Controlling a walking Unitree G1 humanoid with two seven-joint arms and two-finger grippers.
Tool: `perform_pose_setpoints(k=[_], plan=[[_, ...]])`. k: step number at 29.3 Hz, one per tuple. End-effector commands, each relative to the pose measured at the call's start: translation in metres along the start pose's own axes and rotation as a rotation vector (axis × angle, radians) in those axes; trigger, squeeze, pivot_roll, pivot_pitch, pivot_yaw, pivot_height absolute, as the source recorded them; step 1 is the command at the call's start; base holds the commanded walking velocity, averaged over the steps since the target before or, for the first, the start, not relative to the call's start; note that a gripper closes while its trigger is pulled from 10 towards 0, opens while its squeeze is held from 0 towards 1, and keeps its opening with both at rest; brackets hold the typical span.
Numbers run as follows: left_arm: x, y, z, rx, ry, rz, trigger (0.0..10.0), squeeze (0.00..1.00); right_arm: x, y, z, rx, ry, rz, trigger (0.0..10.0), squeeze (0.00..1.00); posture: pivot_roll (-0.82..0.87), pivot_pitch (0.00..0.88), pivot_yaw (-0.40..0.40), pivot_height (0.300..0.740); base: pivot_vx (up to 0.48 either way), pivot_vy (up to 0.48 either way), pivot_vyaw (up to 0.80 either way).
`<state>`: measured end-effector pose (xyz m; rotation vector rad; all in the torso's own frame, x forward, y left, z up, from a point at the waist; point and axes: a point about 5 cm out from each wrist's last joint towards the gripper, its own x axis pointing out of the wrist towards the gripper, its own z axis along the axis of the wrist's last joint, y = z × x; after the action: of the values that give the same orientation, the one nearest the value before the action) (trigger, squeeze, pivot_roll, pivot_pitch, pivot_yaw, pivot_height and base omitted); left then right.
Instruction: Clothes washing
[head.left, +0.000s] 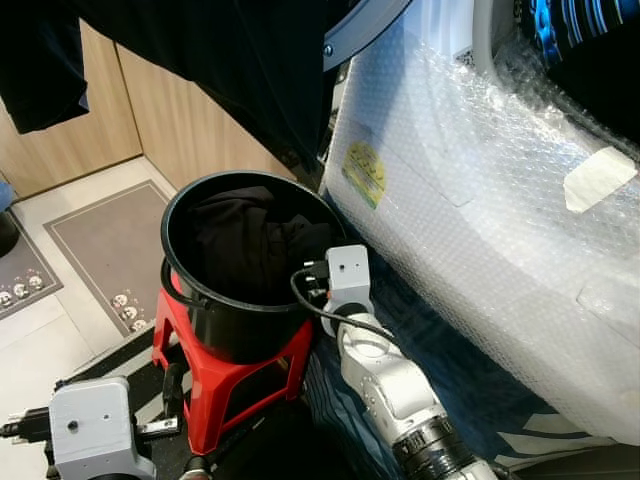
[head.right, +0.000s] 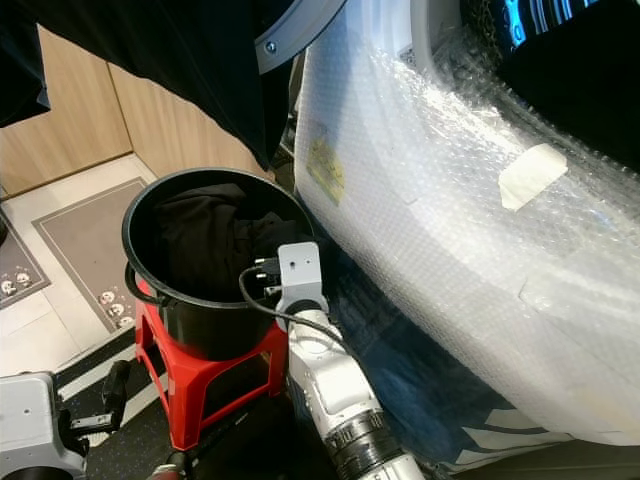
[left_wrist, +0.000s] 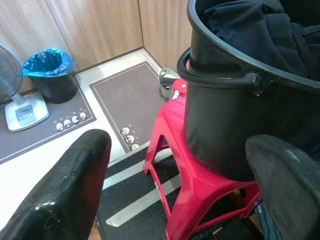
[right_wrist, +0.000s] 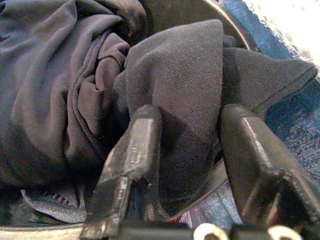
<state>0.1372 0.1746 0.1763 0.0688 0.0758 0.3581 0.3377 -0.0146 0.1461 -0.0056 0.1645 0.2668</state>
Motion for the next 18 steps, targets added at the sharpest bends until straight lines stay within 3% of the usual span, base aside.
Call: perform_pose_setpoints(k=[1,18], plan=[[-0.0035,-0.0019,0.0036,-0.014,-0.006,0.001,10.0,0.0,-0.0071,0.0467,0.0024,0.129,0.016,0.095,0.0,0.0,0.34,0.36,-0.241,0.74,0.0,0.0,0.0],[-0.0016,-0.0017,0.0055,-0.017,-0.017,0.002,10.0,0.0,-0.0063,0.0488,0.0057,0.134,0.013,0.11,0.0,0.0,0.33,0.34,-0.246,0.74,0.0,0.0,0.0]])
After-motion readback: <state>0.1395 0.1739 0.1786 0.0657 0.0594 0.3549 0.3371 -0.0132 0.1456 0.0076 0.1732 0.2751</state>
